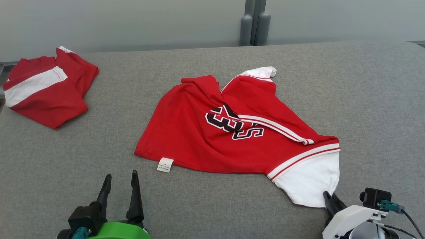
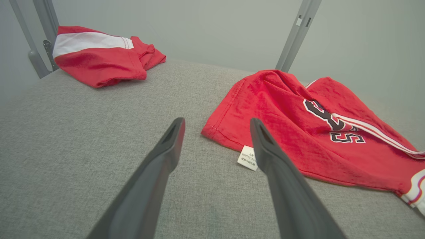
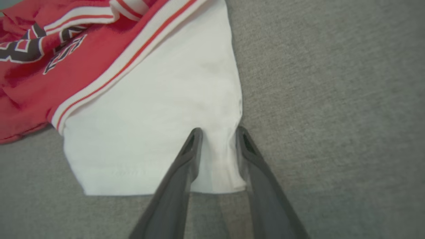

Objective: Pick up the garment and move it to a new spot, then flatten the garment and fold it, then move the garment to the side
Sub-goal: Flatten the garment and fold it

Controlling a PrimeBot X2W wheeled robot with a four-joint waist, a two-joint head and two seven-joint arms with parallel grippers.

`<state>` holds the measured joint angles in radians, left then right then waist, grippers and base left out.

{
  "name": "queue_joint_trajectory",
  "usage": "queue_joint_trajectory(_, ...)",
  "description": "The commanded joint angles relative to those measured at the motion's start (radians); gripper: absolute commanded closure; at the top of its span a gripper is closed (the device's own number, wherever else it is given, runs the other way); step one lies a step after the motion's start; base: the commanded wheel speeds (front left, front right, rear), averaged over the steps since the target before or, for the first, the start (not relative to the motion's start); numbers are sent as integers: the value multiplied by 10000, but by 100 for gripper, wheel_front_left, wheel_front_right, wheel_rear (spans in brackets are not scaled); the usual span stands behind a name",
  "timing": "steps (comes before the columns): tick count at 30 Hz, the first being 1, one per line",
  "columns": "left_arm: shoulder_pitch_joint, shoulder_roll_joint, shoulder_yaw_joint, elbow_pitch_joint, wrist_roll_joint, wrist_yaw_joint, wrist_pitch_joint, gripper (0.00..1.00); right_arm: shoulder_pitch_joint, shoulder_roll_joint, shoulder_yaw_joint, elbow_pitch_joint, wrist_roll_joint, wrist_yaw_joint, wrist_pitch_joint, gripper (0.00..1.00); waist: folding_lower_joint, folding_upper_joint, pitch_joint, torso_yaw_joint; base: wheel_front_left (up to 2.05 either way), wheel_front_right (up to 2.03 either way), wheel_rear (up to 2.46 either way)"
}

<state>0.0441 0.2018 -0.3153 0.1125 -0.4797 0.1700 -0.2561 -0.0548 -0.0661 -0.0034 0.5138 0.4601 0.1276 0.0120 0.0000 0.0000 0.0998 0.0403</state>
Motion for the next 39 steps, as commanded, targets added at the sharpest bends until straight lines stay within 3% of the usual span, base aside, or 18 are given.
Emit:
queue_joint_trajectory(1, -168, 11, 57, 21, 13, -23, -25, 0, 43, 264, 245, 216, -156, 51, 236, 100, 0, 0, 10, -9, 0, 0, 0)
queue_joint_trajectory(10, -205, -140, 60, 63, -306, -221, 9, 0, 102, 139, -125, -1442, 140, 33, 63, 100, 0, 0, -47, -374, 0, 0, 0)
queue_joint_trajectory(16, -727, -260, -87, 423, -663, -364, 811, 0, 512, 140, -402, -3149, 20, 33, 560, 100, 0, 0, -99, -689, 0, 0, 0)
queue_joint_trajectory(21, -1612, -360, 10, 1338, -1076, -78, 2096, 0, 786, 138, -406, -4136, 66, 33, 895, 100, 0, 0, -116, -903, 0, 0, 0)
queue_joint_trajectory(25, -2202, -496, 272, 2339, -1502, 447, 3231, 0, 866, 140, -277, -4524, 108, 33, 956, 100, 0, 0, -98, -1081, 0, 0, 0)
queue_joint_trajectory(39, -3231, -784, 999, 4160, -2503, 782, 3902, 0, 678, 138, 8, -4806, 196, 33, 843, 100, 0, 0, 184, -1449, 0, 0, 0)
